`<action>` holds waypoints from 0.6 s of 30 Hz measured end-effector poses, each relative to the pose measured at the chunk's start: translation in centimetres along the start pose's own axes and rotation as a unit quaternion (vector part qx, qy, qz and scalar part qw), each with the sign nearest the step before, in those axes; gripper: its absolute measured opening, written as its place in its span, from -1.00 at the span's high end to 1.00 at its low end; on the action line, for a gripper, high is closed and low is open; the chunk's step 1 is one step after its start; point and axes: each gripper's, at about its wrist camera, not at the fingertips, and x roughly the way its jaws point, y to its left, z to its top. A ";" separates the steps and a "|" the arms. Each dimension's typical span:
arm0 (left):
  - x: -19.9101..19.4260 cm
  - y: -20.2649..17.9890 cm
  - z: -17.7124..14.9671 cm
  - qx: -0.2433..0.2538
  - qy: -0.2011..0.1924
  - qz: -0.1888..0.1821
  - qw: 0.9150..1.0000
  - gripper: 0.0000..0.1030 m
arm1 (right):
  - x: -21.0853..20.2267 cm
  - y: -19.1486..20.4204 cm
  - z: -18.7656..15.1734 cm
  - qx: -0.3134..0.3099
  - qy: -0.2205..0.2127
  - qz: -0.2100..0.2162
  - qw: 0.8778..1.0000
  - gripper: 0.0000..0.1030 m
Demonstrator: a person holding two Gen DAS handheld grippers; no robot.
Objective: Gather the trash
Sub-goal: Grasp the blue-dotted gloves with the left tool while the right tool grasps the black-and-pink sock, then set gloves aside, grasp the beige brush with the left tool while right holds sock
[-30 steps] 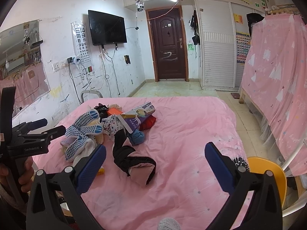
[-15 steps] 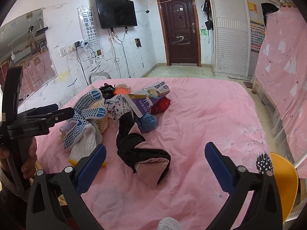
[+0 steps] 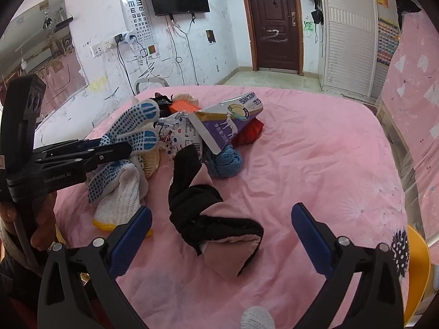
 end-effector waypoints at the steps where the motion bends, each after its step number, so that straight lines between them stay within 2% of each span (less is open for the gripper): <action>1: -0.1 0.0 -0.1 0.000 -0.002 -0.001 1.000 0.47 | 0.2 -0.1 0.0 0.001 0.004 0.001 1.000 -0.69; 2: -0.2 0.1 -0.1 -0.001 -0.003 -0.001 1.000 0.51 | 0.4 -0.1 0.0 0.002 0.008 0.001 1.000 -0.64; 4: -0.4 0.3 -0.1 -0.002 -0.005 0.000 1.000 0.53 | 0.8 -0.2 0.1 0.002 0.015 0.004 1.000 -0.34; 7: -1.0 0.4 -0.1 -0.010 -0.012 0.000 1.000 0.55 | 1.1 -0.2 -0.1 0.001 0.021 0.019 1.000 -0.04; 12: -3.9 0.9 -0.5 -0.017 -0.045 0.006 0.999 0.57 | 0.5 -0.4 -0.2 0.005 0.006 0.021 1.000 0.13; 15: -6.4 1.9 -0.6 -0.026 -0.076 0.033 0.996 0.57 | -0.2 -0.8 -0.1 0.013 -0.007 0.022 1.000 0.14; 18: -8.3 3.6 -0.8 -0.046 -0.089 0.060 0.993 0.57 | -0.9 -1.3 0.1 0.017 -0.016 0.020 1.000 0.14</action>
